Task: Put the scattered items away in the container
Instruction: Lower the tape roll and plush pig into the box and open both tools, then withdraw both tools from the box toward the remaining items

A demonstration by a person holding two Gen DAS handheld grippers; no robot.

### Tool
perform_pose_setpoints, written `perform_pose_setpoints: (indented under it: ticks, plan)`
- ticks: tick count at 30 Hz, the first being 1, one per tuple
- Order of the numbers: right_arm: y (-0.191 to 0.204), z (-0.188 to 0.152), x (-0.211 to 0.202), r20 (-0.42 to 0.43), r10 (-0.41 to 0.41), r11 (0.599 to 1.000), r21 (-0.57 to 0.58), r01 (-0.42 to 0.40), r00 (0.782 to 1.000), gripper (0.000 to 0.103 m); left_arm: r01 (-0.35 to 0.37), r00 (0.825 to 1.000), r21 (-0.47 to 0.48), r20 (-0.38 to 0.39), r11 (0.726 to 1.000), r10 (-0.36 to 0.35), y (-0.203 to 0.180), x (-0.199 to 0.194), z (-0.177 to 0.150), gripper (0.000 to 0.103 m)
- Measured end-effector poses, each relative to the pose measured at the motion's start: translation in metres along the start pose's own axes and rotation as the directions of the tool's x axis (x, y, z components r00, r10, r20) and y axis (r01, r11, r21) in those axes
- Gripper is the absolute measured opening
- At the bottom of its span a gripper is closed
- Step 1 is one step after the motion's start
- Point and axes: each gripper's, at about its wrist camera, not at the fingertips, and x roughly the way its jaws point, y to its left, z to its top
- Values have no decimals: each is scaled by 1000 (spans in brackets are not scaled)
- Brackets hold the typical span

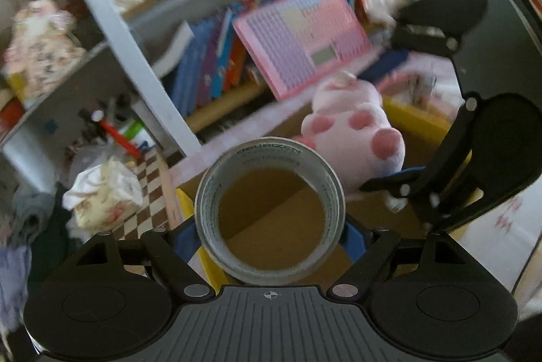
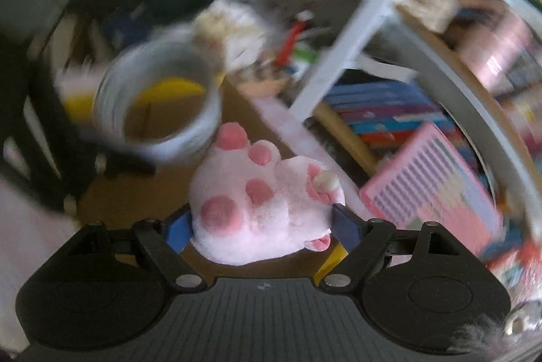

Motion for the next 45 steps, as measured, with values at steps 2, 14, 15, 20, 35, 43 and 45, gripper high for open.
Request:
perform_pose_setpoints:
  ticks: [2, 14, 15, 20, 35, 43, 45]
  plan:
    - [-1, 2, 23, -50, 49, 991, -121, -54, 998, 83, 23, 998, 47, -53, 999, -20, 3, 20, 6, 84]
    - [7, 2, 85, -164, 164, 908, -360, -213, 973, 63, 82, 962, 146, -268, 986, -41, 0, 102, 10, 82]
    - [7, 1, 85, -160, 166, 907, -362, -214, 973, 66, 81, 961, 154, -275, 985, -36, -1, 103, 9, 84]
    - [5, -2, 69, -95, 167, 913, -361, -190, 981, 84, 59, 975, 170, -220, 984, -20, -8, 86, 8, 89]
    - [-17, -8, -57, 139, 52, 986, -165, -29, 989, 87, -32, 998, 45, 52, 998, 29, -18, -40, 3, 91]
    - [5, -23, -115, 185, -32, 999, 35, 26, 982, 88, -69, 988, -159, 128, 985, 90, -30, -102, -23, 95]
    - [11, -30, -127, 176, -66, 989, 139, 42, 982, 88, -80, 985, -219, 134, 972, 111, -33, -114, -33, 95]
